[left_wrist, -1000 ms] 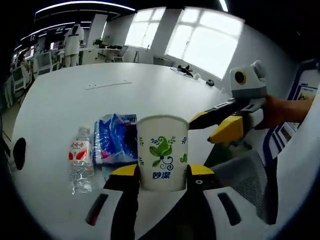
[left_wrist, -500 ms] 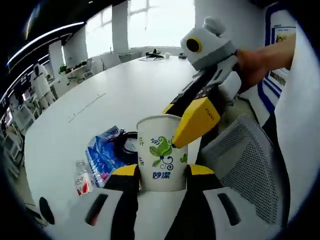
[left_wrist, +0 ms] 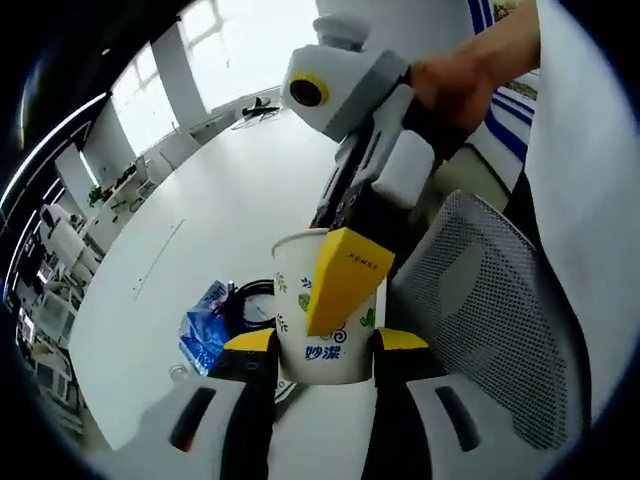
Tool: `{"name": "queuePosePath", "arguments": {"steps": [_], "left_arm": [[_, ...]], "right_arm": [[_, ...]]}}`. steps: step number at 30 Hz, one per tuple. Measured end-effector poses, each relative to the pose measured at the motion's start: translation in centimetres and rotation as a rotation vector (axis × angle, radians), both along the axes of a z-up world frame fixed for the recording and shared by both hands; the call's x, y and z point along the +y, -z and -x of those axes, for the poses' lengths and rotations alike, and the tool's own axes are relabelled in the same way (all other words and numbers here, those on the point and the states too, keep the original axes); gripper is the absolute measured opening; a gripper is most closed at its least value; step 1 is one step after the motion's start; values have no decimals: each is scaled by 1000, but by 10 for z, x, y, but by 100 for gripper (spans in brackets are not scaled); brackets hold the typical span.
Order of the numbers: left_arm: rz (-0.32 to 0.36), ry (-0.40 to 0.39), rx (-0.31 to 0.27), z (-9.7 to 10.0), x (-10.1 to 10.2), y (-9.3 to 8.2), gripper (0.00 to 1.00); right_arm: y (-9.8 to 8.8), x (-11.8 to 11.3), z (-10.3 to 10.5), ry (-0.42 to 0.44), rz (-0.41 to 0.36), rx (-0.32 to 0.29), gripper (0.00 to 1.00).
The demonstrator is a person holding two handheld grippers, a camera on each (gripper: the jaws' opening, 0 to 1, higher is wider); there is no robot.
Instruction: Arrange the tabletop items into an orderly group along one side of the table until the central work area is clear of visible clutter.
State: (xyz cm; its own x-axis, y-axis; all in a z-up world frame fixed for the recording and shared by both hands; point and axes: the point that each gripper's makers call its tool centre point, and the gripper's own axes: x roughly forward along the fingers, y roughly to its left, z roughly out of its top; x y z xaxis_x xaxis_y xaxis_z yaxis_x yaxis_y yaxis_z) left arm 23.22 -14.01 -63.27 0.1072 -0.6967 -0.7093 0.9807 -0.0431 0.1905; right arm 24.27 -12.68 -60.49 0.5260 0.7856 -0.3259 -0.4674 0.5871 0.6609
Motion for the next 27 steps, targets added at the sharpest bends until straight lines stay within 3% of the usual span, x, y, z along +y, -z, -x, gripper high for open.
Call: {"name": "queuePosePath", "arguments": {"steps": [4,18,27], "left_arm": [[-1,-1,1,-1,-1,1,36],[35,-70,49,-6,-7,4,36],[41,-127,88,-5,1,14,35]], "right_arm": [[-2,0,-1,29,-21,9,1],[-1,-14,1,111,-43,15,0],[-2,-20,2,144,-65,17,0]]}}
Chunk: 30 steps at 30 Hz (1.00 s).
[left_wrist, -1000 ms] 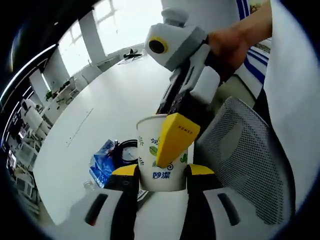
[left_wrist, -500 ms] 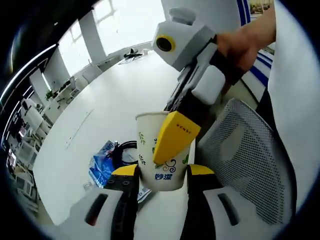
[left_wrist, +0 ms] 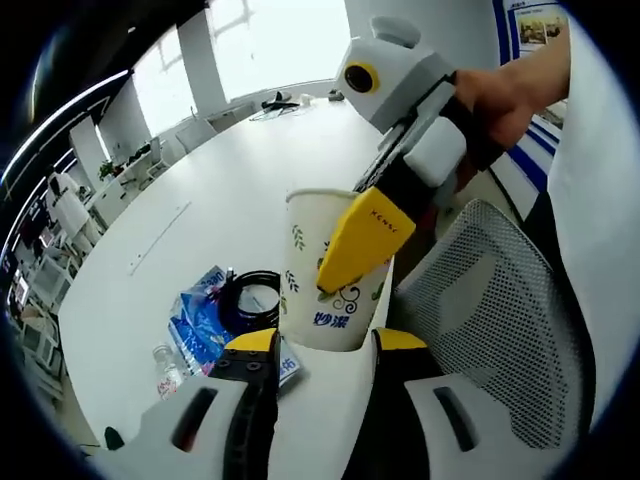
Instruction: Arrange the tabletop items into an orderly group along one side of the table until the central work area is clear of visible clutter.
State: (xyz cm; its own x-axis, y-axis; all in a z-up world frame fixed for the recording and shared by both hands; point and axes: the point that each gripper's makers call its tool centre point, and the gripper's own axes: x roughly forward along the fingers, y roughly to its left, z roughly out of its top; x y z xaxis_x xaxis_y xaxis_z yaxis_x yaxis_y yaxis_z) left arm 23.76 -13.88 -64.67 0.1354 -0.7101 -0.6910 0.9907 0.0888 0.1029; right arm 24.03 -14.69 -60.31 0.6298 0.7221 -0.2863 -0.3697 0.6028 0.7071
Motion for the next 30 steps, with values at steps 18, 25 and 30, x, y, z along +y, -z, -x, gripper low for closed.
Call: {"name": "queuePosePath", "arguments": {"steps": [18,25,30], "left_arm": [[213,-392,144,-49,24,-5,38],[312,-653,184,-87,59,1,42],[322,-710,176,-94,79,3,42]], "right_arm": [[-3,-23,-12,81,-39,11,0],[1,-34,-12,104,-26,25,0],[4,-38,-11,107,-15,33,0]]}}
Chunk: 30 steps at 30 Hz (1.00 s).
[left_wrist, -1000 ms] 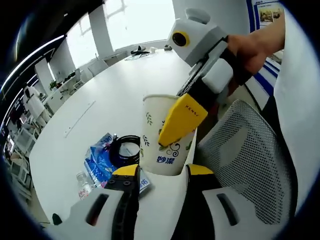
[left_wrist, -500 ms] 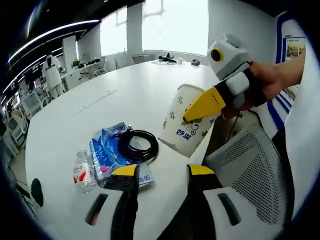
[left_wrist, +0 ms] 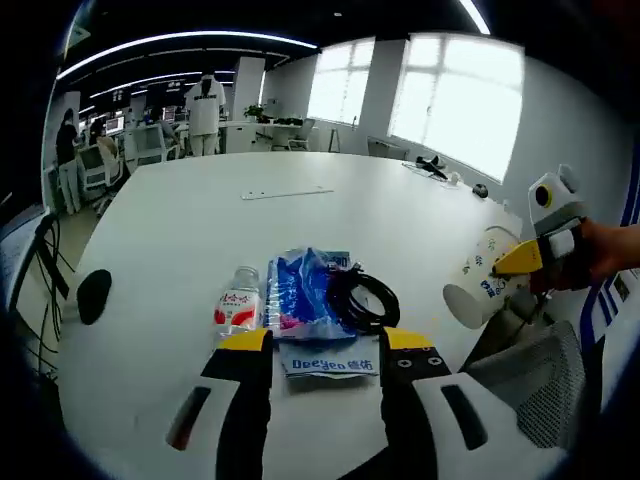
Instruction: Arrange the tabletop items into an orderly group along one side of the table until the central work area is clear of visible clutter.
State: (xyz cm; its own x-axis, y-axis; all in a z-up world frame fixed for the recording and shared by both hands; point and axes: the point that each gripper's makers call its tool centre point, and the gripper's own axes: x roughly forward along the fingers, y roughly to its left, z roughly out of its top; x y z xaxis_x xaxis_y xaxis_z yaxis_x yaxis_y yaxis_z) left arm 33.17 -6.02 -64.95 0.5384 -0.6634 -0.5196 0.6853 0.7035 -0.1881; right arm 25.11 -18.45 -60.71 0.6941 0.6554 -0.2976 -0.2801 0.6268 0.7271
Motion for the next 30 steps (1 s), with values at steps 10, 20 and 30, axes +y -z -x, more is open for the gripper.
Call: {"name": "queuePosePath", "arguments": {"steps": [10,20,30], "left_arm": [[-4,-77,6,-6,26,2,42],[-29,-121,-15,-9,50,-2,44],[-92,-155,-31,-9,81,0,44]], "right_arm": [[9,-1,2,-15,18,34,0],[21,12,-17,-116,96,54,0],[16,42,-66,-290,262,-14,0]]}}
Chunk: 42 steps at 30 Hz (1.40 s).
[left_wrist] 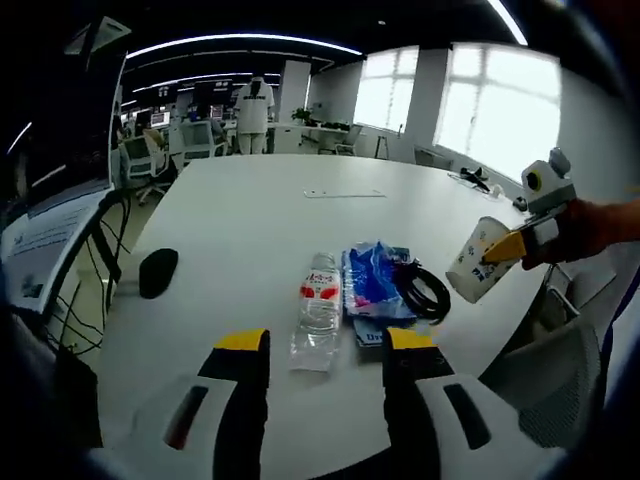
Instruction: Arrange the tabletop items into an orderly group along one side of the table until the central work area is clear of visible clutter.
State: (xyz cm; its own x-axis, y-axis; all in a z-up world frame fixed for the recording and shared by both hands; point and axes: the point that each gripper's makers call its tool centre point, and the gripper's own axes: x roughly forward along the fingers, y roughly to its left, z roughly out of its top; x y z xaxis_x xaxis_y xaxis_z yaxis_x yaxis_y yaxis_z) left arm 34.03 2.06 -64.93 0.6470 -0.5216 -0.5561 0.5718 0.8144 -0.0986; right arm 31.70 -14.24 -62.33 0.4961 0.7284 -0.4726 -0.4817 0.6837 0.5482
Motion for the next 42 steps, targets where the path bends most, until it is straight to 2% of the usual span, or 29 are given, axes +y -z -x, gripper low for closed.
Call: {"name": "queuePosePath", "arguments": {"steps": [7,12,19,23,26,29,32,35,39,42], "left_arm": [[19,-16,-7,-5,12,-5,45],[42,-39,-13,-9,19,-9,45],[48,-50,-9,-6,25,-6,44],[54,-49,-4,-3,26,-4,45],[58,-47,-2,-3,25,-4,44],[74,-56,-10,-5,24,-6,44],[85,-60,-18,-7,23,-9,44],[92,-61,-19,-10,24,-10,43],[82,-53,-20,-11,25,-9,43],[84,-58,-20,-11,27,-9,43]], "right_arm": [[-6,25,-40,-59,39,-31,0],[-11,38,-59,-85,51,-52,0],[-22,50,-93,-100,95,-111,0],[-23,56,-112,-130,142,-135,0],[-24,56,-127,-122,155,-144,0],[-15,53,-149,-103,210,-142,0],[-10,57,-163,-119,235,-148,0],[0,59,-178,-141,311,-168,0],[17,64,-187,-167,355,-157,0],[35,64,-190,-208,438,-148,0]]}}
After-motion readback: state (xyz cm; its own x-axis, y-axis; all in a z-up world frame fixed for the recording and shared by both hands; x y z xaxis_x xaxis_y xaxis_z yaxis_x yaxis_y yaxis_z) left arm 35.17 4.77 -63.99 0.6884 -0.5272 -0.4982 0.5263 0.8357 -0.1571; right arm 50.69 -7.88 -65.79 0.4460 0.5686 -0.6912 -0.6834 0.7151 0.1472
